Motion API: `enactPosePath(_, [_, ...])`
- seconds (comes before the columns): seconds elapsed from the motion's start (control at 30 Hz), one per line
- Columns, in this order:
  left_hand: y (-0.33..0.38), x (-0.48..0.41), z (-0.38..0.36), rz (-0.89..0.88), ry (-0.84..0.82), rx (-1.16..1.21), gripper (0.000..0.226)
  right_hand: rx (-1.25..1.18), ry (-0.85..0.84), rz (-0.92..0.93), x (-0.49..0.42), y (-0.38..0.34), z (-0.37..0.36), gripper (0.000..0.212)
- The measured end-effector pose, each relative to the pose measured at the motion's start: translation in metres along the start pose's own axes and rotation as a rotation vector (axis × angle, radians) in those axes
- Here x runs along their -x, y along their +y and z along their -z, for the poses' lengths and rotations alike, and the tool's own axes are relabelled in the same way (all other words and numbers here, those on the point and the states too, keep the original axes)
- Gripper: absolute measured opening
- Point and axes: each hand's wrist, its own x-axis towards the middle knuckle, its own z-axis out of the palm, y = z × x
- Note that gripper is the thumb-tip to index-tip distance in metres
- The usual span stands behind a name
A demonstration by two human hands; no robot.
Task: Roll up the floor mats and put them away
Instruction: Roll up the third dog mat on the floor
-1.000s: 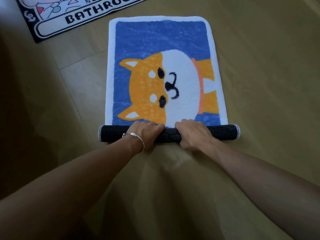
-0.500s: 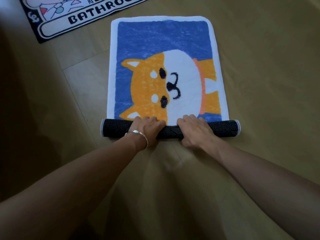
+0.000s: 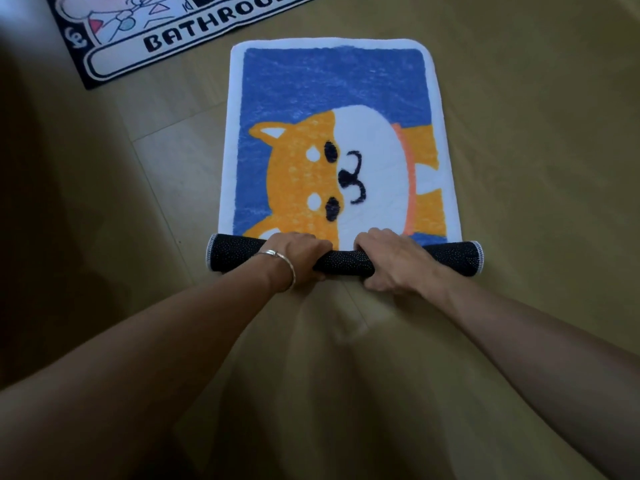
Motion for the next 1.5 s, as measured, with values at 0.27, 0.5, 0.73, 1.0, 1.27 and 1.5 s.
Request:
enactPosePath(0.27, [-0.003, 0.013, -0.009, -0.058, 0.137, -0.224, 0.075, -0.061, -0.074, -0.042, -0.007, 0.003, 0.005, 0.045])
enactPosePath(0.5, [-0.005, -0.001, -0.001, -0.004, 0.047, -0.062, 0.048, 0.104, 0.083, 0.006, -0.001, 0.001, -0.004, 0.074])
enactPosePath(0.73, [-0.003, 0.014, -0.012, -0.019, 0.197, -0.236, 0.082, -0.121, -0.044, -0.017, -0.005, 0.007, 0.008, 0.038])
enactPosePath(1.0, [-0.007, -0.004, 0.006, -0.01, 0.059, -0.042, 0.044, 0.176, 0.184, -0.038, 0.005, 0.003, -0.009, 0.094])
enactPosePath(1.27, [-0.001, 0.008, -0.011, 0.036, 0.216, -0.183, 0.084, -0.035, -0.029, 0.0, -0.01, 0.012, 0.007, 0.041])
enactPosePath(1.5, [-0.005, -0.005, 0.008, -0.004, 0.044, -0.031, 0.062, 0.186, 0.185, -0.017, 0.006, 0.005, -0.005, 0.078])
